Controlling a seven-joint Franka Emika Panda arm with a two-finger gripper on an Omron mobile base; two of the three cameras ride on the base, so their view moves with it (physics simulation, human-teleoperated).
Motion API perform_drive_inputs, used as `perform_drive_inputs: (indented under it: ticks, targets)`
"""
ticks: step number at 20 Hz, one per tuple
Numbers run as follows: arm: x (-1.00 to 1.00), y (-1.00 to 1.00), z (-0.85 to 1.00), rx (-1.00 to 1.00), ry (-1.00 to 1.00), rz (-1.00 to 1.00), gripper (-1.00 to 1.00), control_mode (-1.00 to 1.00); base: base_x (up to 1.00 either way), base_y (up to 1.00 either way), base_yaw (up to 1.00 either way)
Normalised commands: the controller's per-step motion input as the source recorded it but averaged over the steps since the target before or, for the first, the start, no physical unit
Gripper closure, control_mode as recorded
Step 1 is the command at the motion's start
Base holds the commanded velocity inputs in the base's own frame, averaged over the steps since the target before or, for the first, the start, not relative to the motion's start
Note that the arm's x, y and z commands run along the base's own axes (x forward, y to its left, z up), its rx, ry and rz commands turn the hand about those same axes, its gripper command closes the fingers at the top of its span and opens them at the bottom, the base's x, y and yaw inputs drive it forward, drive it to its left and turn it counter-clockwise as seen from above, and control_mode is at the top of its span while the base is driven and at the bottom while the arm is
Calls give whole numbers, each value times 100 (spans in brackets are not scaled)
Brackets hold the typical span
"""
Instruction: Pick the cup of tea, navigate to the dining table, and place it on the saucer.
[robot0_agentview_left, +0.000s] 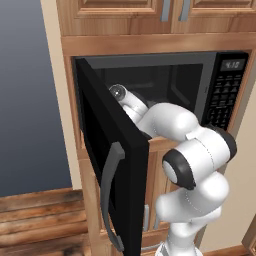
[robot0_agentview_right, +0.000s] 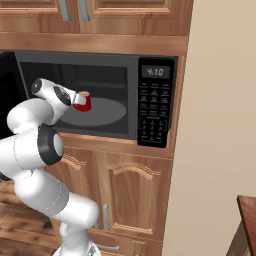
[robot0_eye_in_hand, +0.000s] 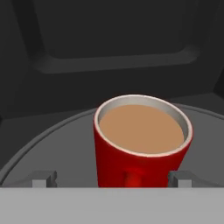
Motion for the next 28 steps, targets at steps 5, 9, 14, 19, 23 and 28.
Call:
perform_drive_inputs:
  ticks: [5,9,14,19,23,28]
  targets:
    - [1,-10,-15,0,0,0,100,-100,0,0,0]
    - [0,-13,-12,0,0,0,100,-100,0,0,0]
    - [0,-15,-9,0,0,0,100,-100,0,0,0]
    - [0,-12,-8,0,0,0,100,-100,0,0,0]
    - [0,-8,-7,0,0,0,100,-100,0,0,0]
    - [0,-1,-2,0,0,0,100,-100,0,0,0]
